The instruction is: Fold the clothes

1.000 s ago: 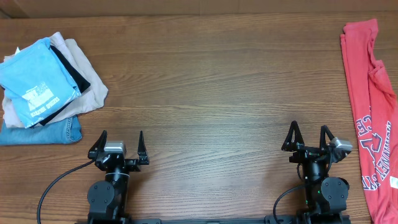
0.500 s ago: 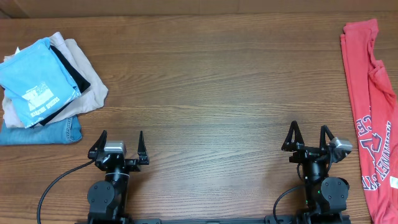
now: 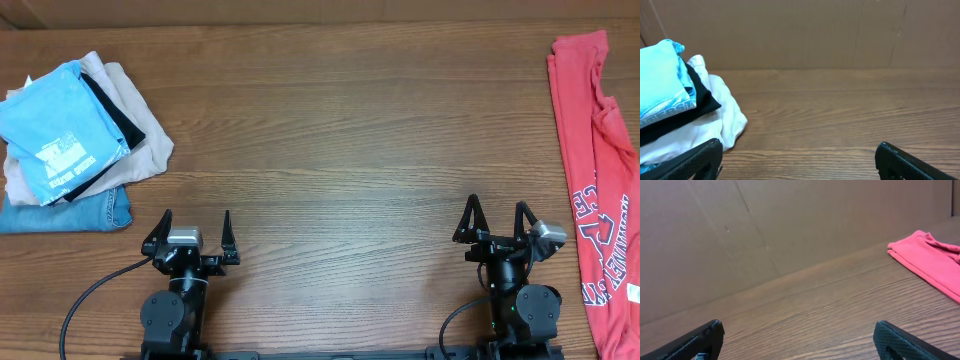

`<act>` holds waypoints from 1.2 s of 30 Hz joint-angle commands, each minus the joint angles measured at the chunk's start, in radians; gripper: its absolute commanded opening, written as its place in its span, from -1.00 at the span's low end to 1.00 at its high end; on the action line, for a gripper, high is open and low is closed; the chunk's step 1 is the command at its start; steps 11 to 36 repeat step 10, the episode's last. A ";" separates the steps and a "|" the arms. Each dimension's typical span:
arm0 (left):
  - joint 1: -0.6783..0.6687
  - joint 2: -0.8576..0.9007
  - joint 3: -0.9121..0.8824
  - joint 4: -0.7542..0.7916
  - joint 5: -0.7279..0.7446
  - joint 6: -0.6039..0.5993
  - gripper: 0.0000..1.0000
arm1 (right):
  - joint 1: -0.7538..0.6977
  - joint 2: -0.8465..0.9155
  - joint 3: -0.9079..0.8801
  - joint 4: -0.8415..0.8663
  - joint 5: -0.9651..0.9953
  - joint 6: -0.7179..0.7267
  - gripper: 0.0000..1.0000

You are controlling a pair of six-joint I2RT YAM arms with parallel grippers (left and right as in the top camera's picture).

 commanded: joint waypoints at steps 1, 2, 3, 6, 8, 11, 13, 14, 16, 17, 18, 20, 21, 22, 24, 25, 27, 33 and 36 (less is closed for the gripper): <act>-0.002 -0.011 -0.003 0.003 0.008 0.005 1.00 | -0.003 -0.006 -0.010 0.004 -0.004 0.002 1.00; -0.002 -0.011 -0.003 0.003 0.008 0.005 1.00 | -0.003 -0.006 -0.010 0.005 -0.004 0.002 1.00; -0.002 -0.011 -0.003 0.003 0.008 0.005 1.00 | -0.003 -0.006 -0.010 0.005 -0.004 0.002 1.00; -0.002 -0.011 -0.003 0.003 0.008 0.005 1.00 | -0.003 -0.006 -0.010 0.004 -0.004 0.002 1.00; -0.002 -0.011 -0.003 0.003 0.008 0.005 1.00 | -0.003 -0.006 -0.010 0.005 -0.004 0.002 1.00; -0.002 -0.011 -0.003 0.003 0.008 0.005 1.00 | -0.003 -0.006 -0.010 0.005 -0.004 0.002 1.00; -0.002 -0.011 -0.003 0.003 0.008 0.005 1.00 | -0.003 -0.006 -0.010 0.005 -0.004 0.002 1.00; -0.002 -0.011 -0.003 0.003 0.008 0.005 1.00 | -0.003 -0.006 -0.010 0.005 -0.004 0.002 1.00; -0.002 -0.011 -0.003 0.003 0.008 0.005 1.00 | -0.003 -0.006 -0.010 0.005 -0.004 0.002 1.00; -0.002 -0.011 -0.003 0.003 0.008 0.005 1.00 | -0.003 -0.006 -0.010 0.005 -0.004 0.002 1.00; -0.002 -0.011 -0.003 0.003 0.008 0.005 1.00 | -0.003 -0.006 -0.010 0.005 -0.004 0.002 1.00; -0.002 -0.011 -0.003 0.003 0.008 0.005 1.00 | -0.003 -0.006 -0.010 0.005 -0.004 0.002 1.00; -0.002 -0.011 -0.003 0.003 0.008 0.005 1.00 | -0.003 -0.006 -0.010 0.005 -0.004 0.002 1.00; -0.002 -0.011 -0.003 0.003 0.008 0.005 1.00 | -0.003 -0.006 -0.010 0.005 -0.004 0.002 1.00; -0.002 -0.011 -0.003 0.003 0.008 0.005 1.00 | -0.003 -0.006 -0.010 0.005 -0.004 0.002 1.00; -0.002 -0.011 -0.003 0.003 0.008 0.005 1.00 | -0.003 -0.006 -0.010 0.005 -0.004 0.002 1.00; -0.002 -0.011 -0.003 0.003 0.008 0.005 1.00 | -0.003 -0.006 -0.010 0.005 -0.004 0.002 1.00; -0.002 -0.011 -0.003 0.003 0.008 0.005 1.00 | -0.003 -0.006 -0.010 0.005 -0.004 0.002 1.00; -0.002 -0.011 -0.003 0.003 0.008 0.005 1.00 | -0.003 -0.006 -0.010 0.005 -0.004 0.002 1.00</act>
